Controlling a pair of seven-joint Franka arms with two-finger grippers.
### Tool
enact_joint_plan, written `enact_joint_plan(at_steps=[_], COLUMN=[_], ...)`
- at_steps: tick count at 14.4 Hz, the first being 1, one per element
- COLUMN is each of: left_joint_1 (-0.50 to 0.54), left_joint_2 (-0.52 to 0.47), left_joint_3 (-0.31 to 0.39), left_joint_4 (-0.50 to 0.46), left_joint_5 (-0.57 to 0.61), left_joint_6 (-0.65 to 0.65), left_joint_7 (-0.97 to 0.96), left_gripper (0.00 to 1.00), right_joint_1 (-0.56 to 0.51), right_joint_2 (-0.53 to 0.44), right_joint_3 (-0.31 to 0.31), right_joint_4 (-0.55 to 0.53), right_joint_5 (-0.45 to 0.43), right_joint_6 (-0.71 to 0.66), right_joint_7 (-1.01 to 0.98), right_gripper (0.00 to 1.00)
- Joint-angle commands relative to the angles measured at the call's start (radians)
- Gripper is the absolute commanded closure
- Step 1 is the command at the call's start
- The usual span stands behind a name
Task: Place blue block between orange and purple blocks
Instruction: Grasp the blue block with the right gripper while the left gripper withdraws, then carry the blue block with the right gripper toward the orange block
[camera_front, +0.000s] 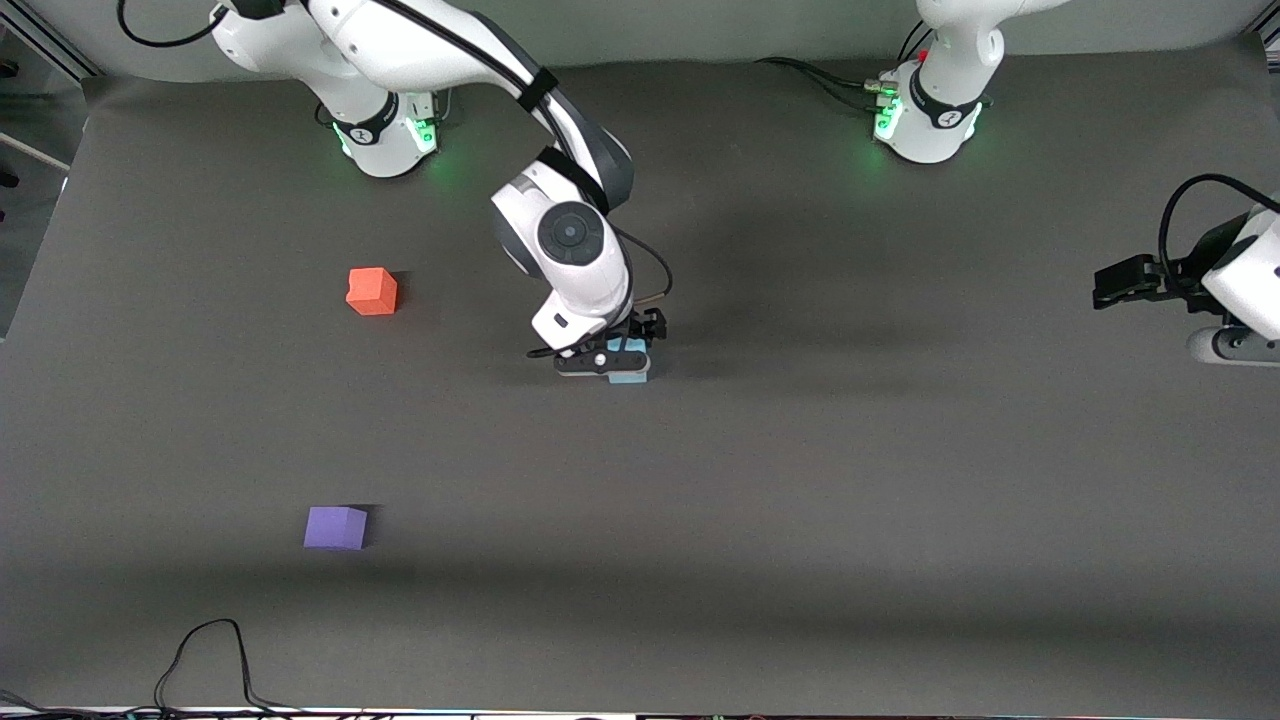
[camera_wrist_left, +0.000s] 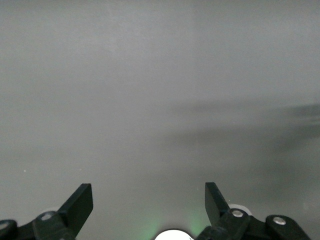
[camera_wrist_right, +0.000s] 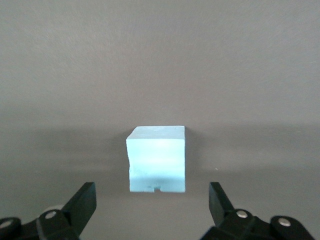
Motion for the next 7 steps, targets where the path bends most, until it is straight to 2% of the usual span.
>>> enact_joint_plan(at_steps=[1,3,5,6,7], left_joint_1=[-0.166,-0.262,-0.280,-0.281,-0.281], left_joint_2=[-0.076,-0.082,-0.073,-0.070,-0.068], left_joint_3=[0.189,0.283,0.291,0.291,0.285], left_joint_4=[-0.079,-0.079,-0.071,-0.067,-0.067], left_joint_5=[-0.002,-0.002,-0.004,-0.007,-0.007], left_joint_6=[0.034,0.034,0.029,0.029,0.031], left_joint_7=[0.058,0.060,0.058,0.057,0.055], left_gripper=[0.00,0.00,0.00,0.00,0.00], right_joint_1=[0.046,0.045,0.046,0.046,0.046], right_joint_2=[0.035,0.048,0.054,0.054,0.054], right_joint_3=[-0.021,-0.020,-0.021,-0.021,-0.021], right_joint_4=[-0.027,-0.064,-0.070,-0.081,-0.084], right_joint_5=[-0.013,-0.012,-0.013,-0.013,-0.015], right_joint_6=[0.079,0.153,0.161,0.161,0.162], right_joint_7=[0.031,0.031,0.031,0.030,0.028], right_gripper=[0.00,0.00,0.00,0.04,0.23])
